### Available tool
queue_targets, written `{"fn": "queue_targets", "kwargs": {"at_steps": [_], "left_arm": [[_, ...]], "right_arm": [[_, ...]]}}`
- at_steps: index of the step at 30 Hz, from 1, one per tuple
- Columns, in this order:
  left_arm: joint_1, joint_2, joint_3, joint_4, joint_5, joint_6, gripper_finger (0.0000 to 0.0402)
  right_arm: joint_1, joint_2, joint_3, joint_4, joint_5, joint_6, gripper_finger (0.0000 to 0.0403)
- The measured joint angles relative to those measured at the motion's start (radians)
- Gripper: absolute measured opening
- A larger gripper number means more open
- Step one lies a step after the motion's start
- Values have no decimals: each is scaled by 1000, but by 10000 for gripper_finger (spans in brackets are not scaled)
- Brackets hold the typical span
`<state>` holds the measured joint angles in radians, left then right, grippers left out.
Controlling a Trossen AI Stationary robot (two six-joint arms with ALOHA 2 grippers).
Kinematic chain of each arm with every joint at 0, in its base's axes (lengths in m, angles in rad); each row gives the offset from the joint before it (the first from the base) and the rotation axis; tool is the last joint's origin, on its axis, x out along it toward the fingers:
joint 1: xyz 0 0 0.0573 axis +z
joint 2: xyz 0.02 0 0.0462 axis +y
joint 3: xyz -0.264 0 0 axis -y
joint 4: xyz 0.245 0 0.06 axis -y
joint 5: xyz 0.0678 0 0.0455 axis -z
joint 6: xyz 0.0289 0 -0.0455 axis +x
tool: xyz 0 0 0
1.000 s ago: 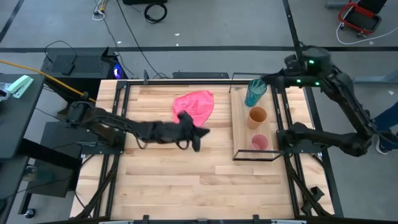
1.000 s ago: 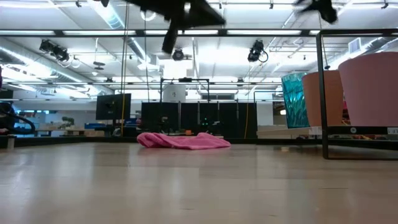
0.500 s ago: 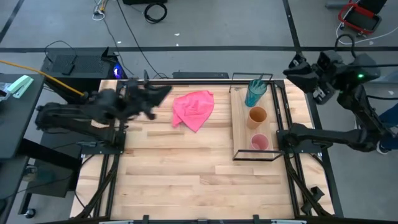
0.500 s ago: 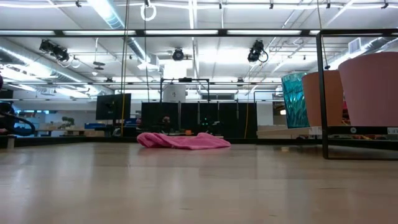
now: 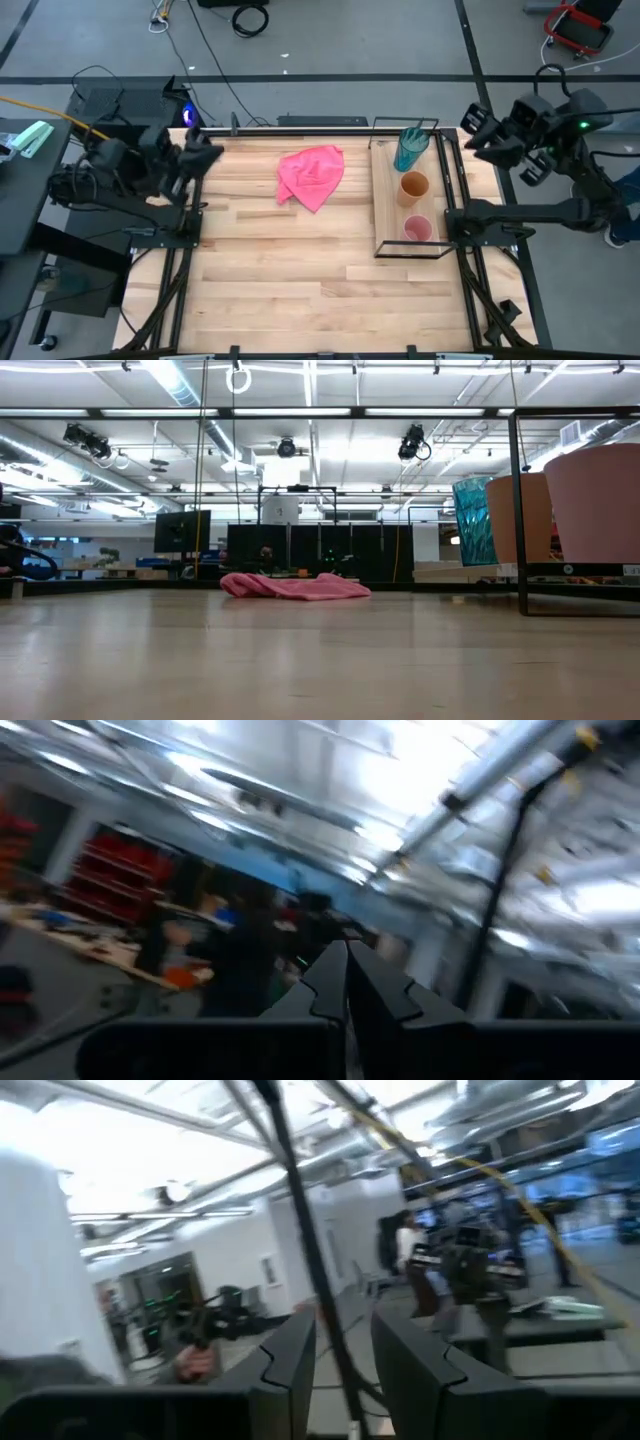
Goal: Stack small to large cups/mugs on shelf
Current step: Return to Home Position
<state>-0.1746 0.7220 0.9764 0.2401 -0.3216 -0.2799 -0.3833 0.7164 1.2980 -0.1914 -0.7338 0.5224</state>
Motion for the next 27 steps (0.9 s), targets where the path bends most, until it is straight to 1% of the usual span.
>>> {"fn": "queue_targets", "kwargs": {"at_steps": [1,3,7,10,12,14,16,17,19,22,24,25,27], "left_arm": [[-17,0,0,-8,25,23,16],[-52,5,0,-23,42,38,18],[-103,26,0,-69,40,46,25],[-141,31,0,-96,38,92,30],[-158,31,0,-97,40,130,31],[-162,27,0,-92,39,135,31],[-154,15,-1,-93,12,136,29],[-146,8,-1,-99,-12,141,27],[-124,-10,-1,-139,-75,159,24],[-63,-27,-1,-199,-139,169,20],[4,-31,-1,-213,-144,169,18],[41,-32,-1,-212,-137,171,18],[125,-40,-1,-217,-68,179,20]], "right_arm": [[27,1,0,0,-1,-8,109],[87,2,0,2,0,-40,109],[222,9,1,52,4,-115,109],[325,24,2,53,5,-193,109],[379,39,2,52,5,-225,109],[410,50,2,50,7,-233,109],[412,51,2,49,20,-235,109],[407,49,2,42,47,-237,109],[383,29,1,0,126,-259,109],[328,-19,1,-111,275,-316,109],[286,-44,1,-147,373,-334,109],[264,-51,1,-157,404,-341,109],[219,-54,1,-162,431,-374,109]]}}
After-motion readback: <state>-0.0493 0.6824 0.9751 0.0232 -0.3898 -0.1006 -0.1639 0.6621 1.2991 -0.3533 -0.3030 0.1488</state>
